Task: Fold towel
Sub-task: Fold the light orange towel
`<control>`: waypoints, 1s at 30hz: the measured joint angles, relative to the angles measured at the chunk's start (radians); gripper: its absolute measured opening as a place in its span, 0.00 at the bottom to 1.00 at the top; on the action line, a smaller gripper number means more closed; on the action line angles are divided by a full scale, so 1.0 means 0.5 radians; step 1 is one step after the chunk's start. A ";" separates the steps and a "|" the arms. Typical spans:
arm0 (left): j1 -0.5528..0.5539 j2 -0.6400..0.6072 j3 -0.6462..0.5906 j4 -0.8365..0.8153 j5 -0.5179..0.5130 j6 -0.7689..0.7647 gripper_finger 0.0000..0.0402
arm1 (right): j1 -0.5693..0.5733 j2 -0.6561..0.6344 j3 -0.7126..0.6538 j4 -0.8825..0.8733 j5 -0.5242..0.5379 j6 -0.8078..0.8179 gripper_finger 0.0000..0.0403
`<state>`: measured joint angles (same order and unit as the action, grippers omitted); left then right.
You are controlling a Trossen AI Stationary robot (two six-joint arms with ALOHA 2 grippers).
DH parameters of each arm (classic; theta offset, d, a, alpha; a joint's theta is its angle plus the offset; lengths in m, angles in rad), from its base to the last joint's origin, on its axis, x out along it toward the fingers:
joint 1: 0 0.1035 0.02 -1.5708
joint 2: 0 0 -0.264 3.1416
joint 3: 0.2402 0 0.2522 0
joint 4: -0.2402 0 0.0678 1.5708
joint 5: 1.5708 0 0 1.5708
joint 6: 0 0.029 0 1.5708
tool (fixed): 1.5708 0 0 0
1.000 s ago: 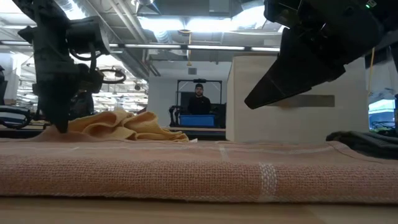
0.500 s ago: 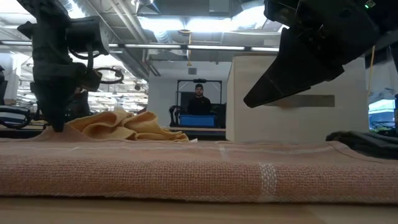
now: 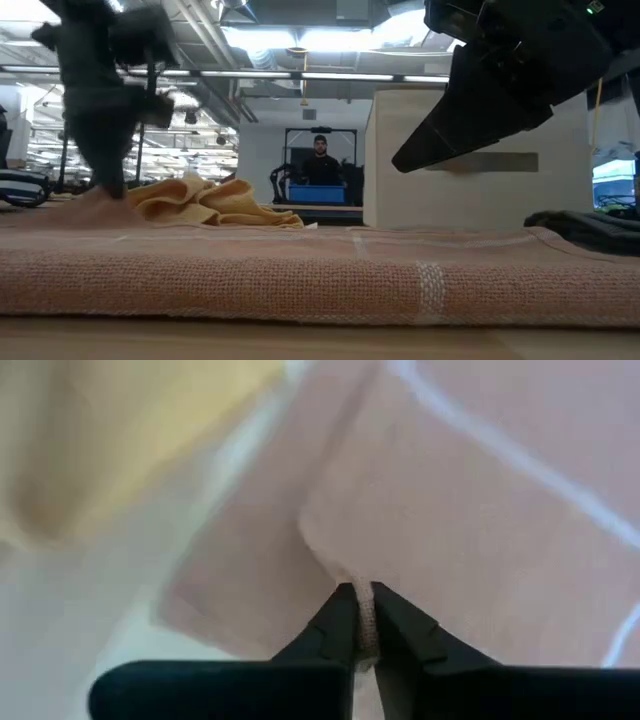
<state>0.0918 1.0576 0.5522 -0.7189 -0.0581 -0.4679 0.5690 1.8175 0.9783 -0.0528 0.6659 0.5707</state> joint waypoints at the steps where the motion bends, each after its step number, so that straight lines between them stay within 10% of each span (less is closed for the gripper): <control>1: -0.018 -0.012 0.040 -0.021 -0.105 0.000 0.02 | 0.000 0.000 0.000 0.000 0.000 0.000 0.46; 6: -0.044 -0.047 0.097 -0.002 -0.708 -0.003 0.02 | 0.000 0.000 0.001 0.000 0.000 -0.001 0.46; 30: 0.200 0.038 -0.051 0.152 -1.053 0.308 0.02 | 0.000 0.000 0.001 -0.001 -0.001 -0.001 0.46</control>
<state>0.1920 1.0765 0.5269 -0.6427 -0.5843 -0.3141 0.5690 1.8175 0.9787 -0.0532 0.6655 0.5701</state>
